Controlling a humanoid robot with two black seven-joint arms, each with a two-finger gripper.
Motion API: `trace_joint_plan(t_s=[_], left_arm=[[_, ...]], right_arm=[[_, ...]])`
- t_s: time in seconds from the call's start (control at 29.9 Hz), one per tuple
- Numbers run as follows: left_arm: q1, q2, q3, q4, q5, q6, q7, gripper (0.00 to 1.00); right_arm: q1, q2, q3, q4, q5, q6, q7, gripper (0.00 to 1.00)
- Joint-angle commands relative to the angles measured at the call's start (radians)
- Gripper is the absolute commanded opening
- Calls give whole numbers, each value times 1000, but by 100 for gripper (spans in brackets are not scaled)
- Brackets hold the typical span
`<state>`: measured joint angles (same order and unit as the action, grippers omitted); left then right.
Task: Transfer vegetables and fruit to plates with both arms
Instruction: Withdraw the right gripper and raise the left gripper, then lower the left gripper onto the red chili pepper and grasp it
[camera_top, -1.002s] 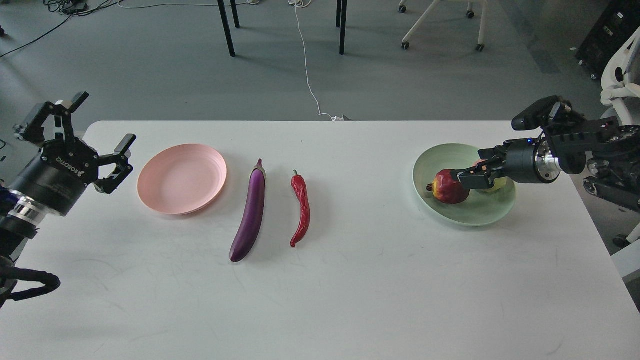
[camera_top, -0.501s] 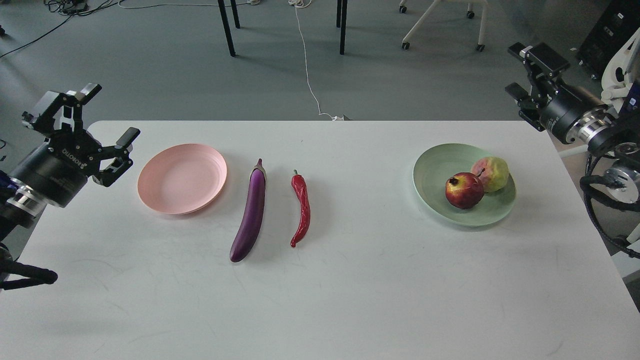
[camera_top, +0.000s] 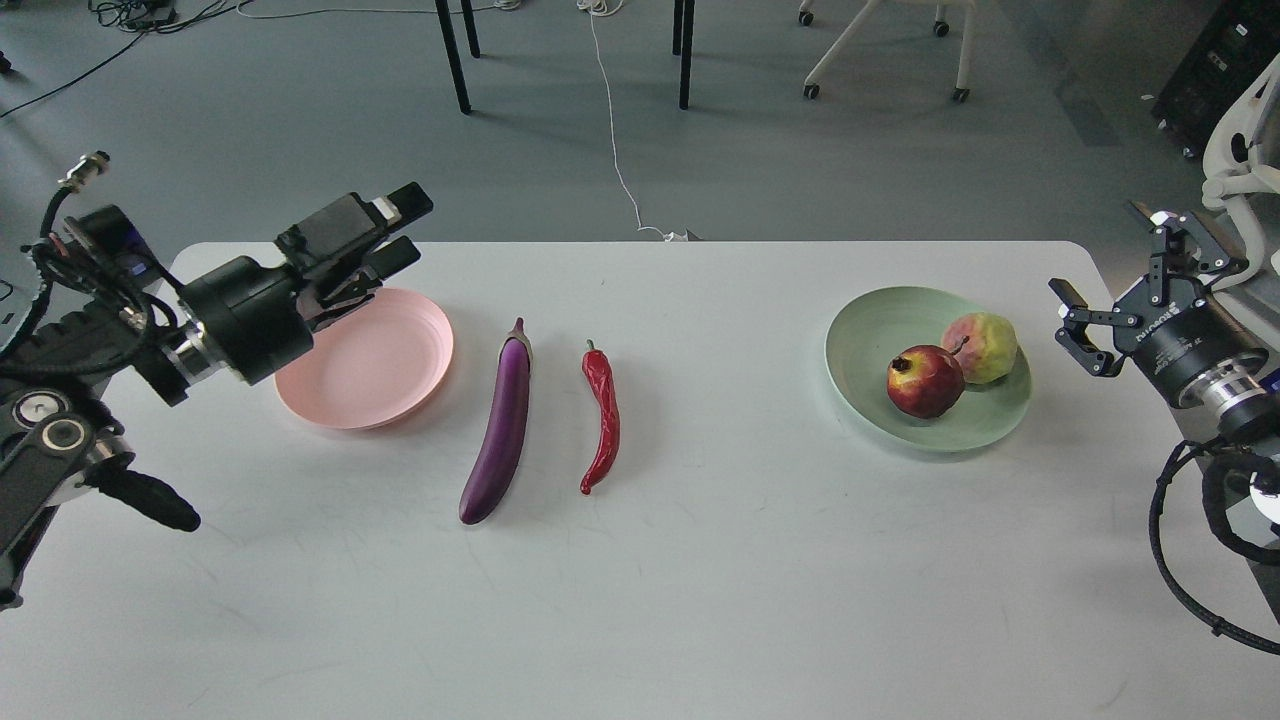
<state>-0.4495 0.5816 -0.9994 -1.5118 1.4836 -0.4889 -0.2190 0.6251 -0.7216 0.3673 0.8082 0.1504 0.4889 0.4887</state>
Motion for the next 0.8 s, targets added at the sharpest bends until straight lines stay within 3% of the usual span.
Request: trace_joint_plan(t_s=[0.0,0.13,0.23,0.47,0.77], left_arm=[[-205,-67,270,15,179,0,61,100],[-304,-192,439,97,182,0,258,100],[-305,-252,458,165,167,0,349,100],[-308,-288,487,277,173,0,451,100],[-321,-353,550,390,168,0,457,100]], right_arm=[[-1,-2,1,0,0,0,0,99],[-1,-10,1,0,0,0,0,99],[-5,-12,-1,0,0,0,0,99],[-12,-13,-1,0,0,0,0,99],[-19,-13,-4,0,-2,0,0,99]])
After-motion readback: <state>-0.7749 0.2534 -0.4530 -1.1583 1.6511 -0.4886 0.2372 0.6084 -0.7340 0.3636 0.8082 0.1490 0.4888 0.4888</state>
